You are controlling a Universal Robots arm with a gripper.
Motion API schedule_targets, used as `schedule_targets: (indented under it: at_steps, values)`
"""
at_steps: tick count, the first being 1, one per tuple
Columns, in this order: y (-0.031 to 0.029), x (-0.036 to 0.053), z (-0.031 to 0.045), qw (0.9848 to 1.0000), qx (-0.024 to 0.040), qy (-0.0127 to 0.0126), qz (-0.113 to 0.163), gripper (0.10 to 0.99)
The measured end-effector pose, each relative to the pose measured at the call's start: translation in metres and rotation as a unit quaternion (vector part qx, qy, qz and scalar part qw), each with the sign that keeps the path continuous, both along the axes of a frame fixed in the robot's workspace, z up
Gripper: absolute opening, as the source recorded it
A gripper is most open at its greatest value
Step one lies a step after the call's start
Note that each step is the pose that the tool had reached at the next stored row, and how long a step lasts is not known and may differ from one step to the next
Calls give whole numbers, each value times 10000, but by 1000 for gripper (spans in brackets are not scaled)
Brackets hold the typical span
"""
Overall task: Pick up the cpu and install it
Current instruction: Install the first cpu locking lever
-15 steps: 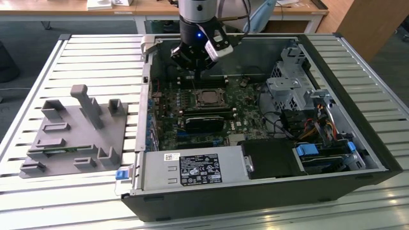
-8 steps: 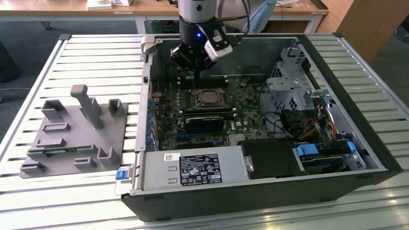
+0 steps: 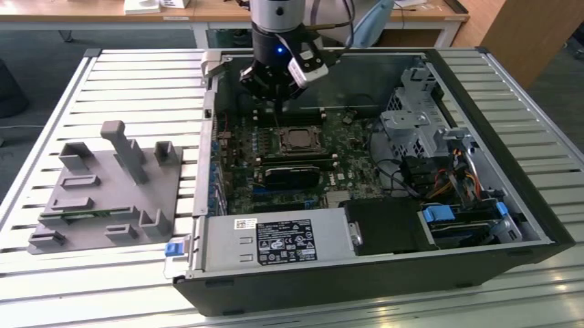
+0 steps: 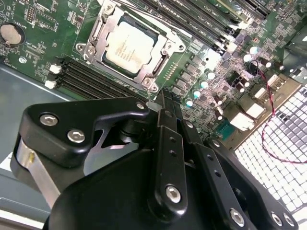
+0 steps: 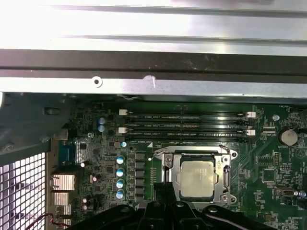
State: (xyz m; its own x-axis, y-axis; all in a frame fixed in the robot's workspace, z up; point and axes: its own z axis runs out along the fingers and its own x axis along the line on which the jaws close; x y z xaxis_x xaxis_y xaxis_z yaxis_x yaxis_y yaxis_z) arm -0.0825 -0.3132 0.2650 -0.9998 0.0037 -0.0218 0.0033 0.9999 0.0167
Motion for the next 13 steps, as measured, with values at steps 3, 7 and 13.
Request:
schedule_targets:
  at_steps: [3,7,13]
  values:
    - [0,-13,0,10000,0,0,0,106]
    - [3,-30,0,10000,0,0,0,106]
    - [15,-52,-2,10000,0,0,0,106]
